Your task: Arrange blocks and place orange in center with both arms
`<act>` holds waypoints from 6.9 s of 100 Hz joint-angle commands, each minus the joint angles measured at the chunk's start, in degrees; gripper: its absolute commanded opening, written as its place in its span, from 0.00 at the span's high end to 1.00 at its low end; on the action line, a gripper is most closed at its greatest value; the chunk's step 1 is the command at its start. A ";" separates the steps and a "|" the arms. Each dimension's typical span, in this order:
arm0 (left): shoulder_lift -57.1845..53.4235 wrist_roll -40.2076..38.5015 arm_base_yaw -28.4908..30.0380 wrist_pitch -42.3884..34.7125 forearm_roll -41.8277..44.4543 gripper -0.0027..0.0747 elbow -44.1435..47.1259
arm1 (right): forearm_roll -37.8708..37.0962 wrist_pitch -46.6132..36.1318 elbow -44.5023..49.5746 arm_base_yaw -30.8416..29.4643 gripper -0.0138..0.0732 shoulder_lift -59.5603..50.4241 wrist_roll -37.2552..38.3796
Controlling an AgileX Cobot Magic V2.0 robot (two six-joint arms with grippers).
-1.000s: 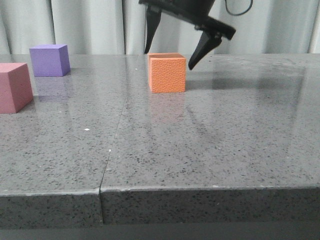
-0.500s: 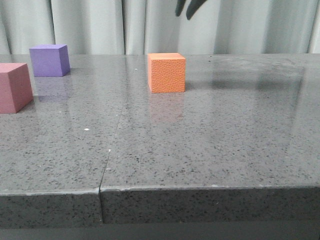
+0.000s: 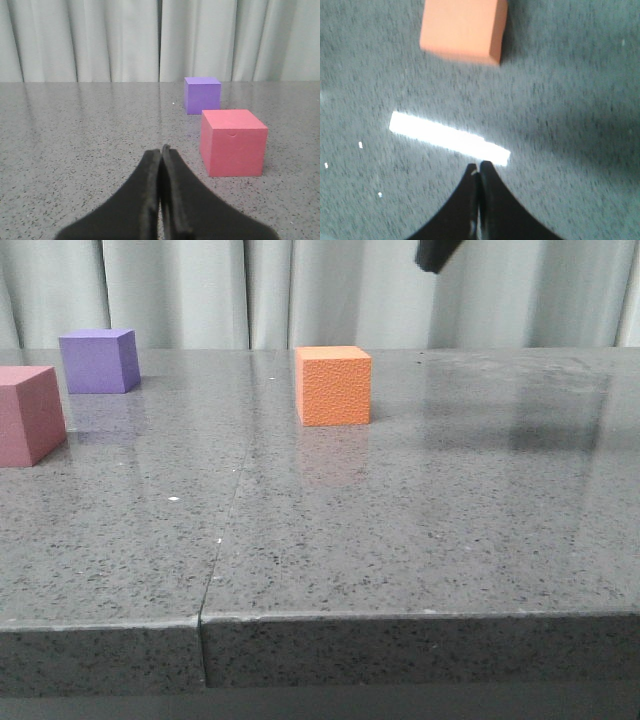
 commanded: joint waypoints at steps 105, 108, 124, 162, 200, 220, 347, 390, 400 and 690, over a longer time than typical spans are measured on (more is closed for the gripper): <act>-1.54 -0.50 0.09 -5.71 -1.73 0.99 0.72 | -1.07 -47.90 67.95 0.02 0.92 -57.30 -10.44; -1.54 -0.50 0.09 -5.63 -2.14 0.99 0.37 | -1.07 -48.04 68.90 0.02 0.92 -58.40 -10.44; -1.54 -0.50 0.09 -3.65 -2.40 0.99 -3.95 | -1.07 -48.19 71.09 0.02 0.92 -62.84 -10.44; 9.94 -0.39 -0.01 17.41 -2.13 0.99 -23.53 | -1.02 -48.02 71.09 0.02 0.92 -63.39 -10.44; 37.09 -0.39 -0.01 32.79 -1.08 0.98 -43.67 | -1.02 -48.02 71.09 0.02 0.92 -63.39 -10.44; 48.49 0.43 -0.01 31.51 -1.08 0.56 -51.18 | -1.02 -48.02 71.09 0.02 0.92 -63.39 -10.44; 103.03 60.33 -11.85 63.21 -28.64 0.14 -110.13 | -1.02 -48.02 71.09 0.02 0.92 -63.39 -10.44; 112.65 60.33 -23.01 56.29 -27.15 0.14 -114.83 | -1.02 -48.02 71.09 0.02 0.92 -63.39 -10.44; 114.29 60.33 -24.28 54.62 -27.79 0.14 -114.83 | -1.02 -48.02 71.09 0.02 0.92 -63.39 -10.44; 103.52 -36.83 -15.38 42.12 26.70 0.48 -92.67 | -1.02 -48.02 71.09 0.02 0.92 -63.39 -10.44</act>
